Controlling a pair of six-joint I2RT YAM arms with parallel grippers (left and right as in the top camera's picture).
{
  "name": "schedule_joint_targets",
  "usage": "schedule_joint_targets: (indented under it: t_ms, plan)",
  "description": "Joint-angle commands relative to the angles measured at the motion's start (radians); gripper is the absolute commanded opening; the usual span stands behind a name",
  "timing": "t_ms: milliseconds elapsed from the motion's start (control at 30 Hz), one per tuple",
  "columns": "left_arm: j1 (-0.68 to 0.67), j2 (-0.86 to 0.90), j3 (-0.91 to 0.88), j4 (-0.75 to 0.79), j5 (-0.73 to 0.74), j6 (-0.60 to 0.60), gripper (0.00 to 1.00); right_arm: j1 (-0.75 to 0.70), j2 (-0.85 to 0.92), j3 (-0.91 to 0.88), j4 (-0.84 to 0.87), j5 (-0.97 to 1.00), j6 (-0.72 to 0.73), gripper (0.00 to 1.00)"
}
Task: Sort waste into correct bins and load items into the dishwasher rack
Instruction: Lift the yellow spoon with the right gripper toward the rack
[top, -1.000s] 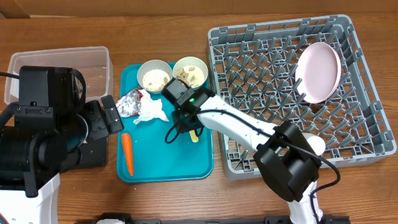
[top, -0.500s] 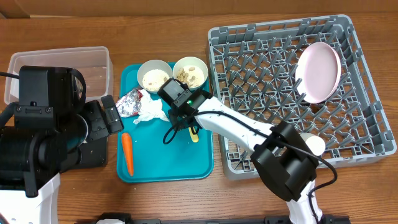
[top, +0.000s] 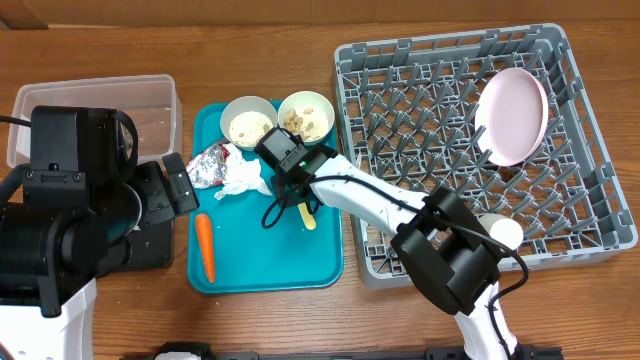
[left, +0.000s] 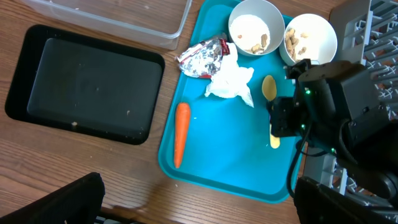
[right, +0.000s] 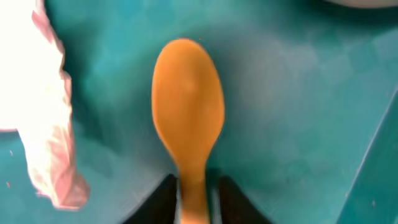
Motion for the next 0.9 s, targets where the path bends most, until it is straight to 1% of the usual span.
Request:
schedule_joint_targets:
  t_ms: [0,100,200,367,467,500,533,600,633,667,867]
  plan:
    - [0.006,-0.013,-0.003,0.001,-0.006,-0.003,1.0,-0.011,0.004,-0.018,0.006,0.011,0.001,0.17]
    - [0.006,-0.013,-0.003,0.001,-0.006,-0.003,1.0,-0.01,0.004,-0.013,-0.003,0.011,0.0,0.04]
    - [0.006,-0.013,-0.003,0.001,-0.006,-0.003,1.0,-0.011,-0.002,-0.001,-0.025,0.011,0.0,0.04]
    - [0.006,-0.013,-0.003,0.001,-0.006,-0.003,1.0,-0.011,-0.032,0.069,-0.112,0.011,0.0,0.04]
    - [0.006,-0.013,-0.003,0.001,-0.006,-0.003,1.0,-0.011,-0.051,0.1,-0.13,0.011,-0.003,0.04]
    - [0.006,-0.013,-0.003,0.001,-0.006,-0.003,1.0,-0.011,-0.053,0.103,-0.13,0.007,-0.004,0.08]
    - [0.006,-0.013,-0.003,0.001,-0.006,-0.003,1.0,-0.011,-0.052,0.103,-0.128,0.007,-0.01,0.14]
    - [0.006,-0.013,-0.003,0.001,-0.006,-0.003,1.0,-0.011,-0.044,0.096,-0.117,0.007,-0.058,0.25]
    - [0.006,-0.013,-0.003,0.001,-0.006,-0.003,1.0,-0.01,-0.043,0.092,-0.11,0.008,-0.074,0.27]
    - [0.006,-0.013,-0.003,0.001,-0.006,-0.003,1.0,-0.01,-0.031,0.076,-0.083,0.007,-0.108,0.32]
    - [0.006,-0.013,-0.003,0.001,-0.006,-0.003,1.0,-0.011,0.006,0.055,-0.044,0.007,-0.163,0.33]
